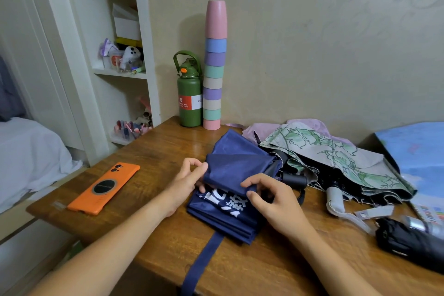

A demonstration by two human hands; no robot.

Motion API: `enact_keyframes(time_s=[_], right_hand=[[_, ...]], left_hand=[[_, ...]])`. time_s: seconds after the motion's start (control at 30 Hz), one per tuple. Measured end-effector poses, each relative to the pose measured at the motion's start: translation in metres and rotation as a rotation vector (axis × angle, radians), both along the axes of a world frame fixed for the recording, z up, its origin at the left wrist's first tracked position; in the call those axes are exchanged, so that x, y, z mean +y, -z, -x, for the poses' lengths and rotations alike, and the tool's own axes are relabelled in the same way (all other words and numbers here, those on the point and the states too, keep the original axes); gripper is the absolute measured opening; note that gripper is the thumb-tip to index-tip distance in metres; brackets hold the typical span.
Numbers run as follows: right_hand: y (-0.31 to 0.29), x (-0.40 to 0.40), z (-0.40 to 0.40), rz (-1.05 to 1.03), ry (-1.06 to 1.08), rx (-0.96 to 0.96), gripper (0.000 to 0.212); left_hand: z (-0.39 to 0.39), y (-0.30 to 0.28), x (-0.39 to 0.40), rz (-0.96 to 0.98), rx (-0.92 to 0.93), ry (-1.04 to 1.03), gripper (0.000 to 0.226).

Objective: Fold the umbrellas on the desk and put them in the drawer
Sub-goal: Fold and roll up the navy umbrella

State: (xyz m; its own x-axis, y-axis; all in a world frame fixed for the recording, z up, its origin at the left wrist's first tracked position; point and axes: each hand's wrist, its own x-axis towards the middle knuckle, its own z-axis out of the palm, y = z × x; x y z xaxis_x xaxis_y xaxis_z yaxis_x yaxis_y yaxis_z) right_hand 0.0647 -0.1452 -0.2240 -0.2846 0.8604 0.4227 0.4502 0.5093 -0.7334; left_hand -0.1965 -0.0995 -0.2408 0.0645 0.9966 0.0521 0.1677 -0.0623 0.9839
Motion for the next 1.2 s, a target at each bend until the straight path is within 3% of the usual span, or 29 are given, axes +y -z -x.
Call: enact_keyframes(time_s=[0.13, 0.33, 0.6, 0.83, 1.1, 1.2], right_hand=[[0.001, 0.000, 0.001, -0.019, 0.000, -0.028, 0.020], [0.000, 0.000, -0.001, -0.013, -0.063, -0.027, 0.022], [0.004, 0.003, -0.004, -0.054, -0.040, -0.058, 0.026], [0.002, 0.004, -0.005, -0.100, 0.011, -0.036, 0.030], [0.002, 0.004, -0.005, -0.103, -0.010, -0.021, 0.038], [0.004, 0.006, -0.005, -0.119, 0.028, -0.044, 0.038]], left_hand=[[-0.001, 0.008, 0.006, -0.033, 0.013, -0.084, 0.031], [0.011, 0.007, 0.007, -0.013, -0.193, -0.175, 0.027], [0.007, 0.000, -0.002, -0.017, -0.129, 0.007, 0.045], [0.001, -0.002, -0.003, -0.055, -0.038, -0.018, 0.016], [0.005, 0.003, -0.001, -0.034, -0.094, 0.031, 0.051], [0.004, -0.001, -0.003, -0.058, -0.080, 0.030, 0.035]])
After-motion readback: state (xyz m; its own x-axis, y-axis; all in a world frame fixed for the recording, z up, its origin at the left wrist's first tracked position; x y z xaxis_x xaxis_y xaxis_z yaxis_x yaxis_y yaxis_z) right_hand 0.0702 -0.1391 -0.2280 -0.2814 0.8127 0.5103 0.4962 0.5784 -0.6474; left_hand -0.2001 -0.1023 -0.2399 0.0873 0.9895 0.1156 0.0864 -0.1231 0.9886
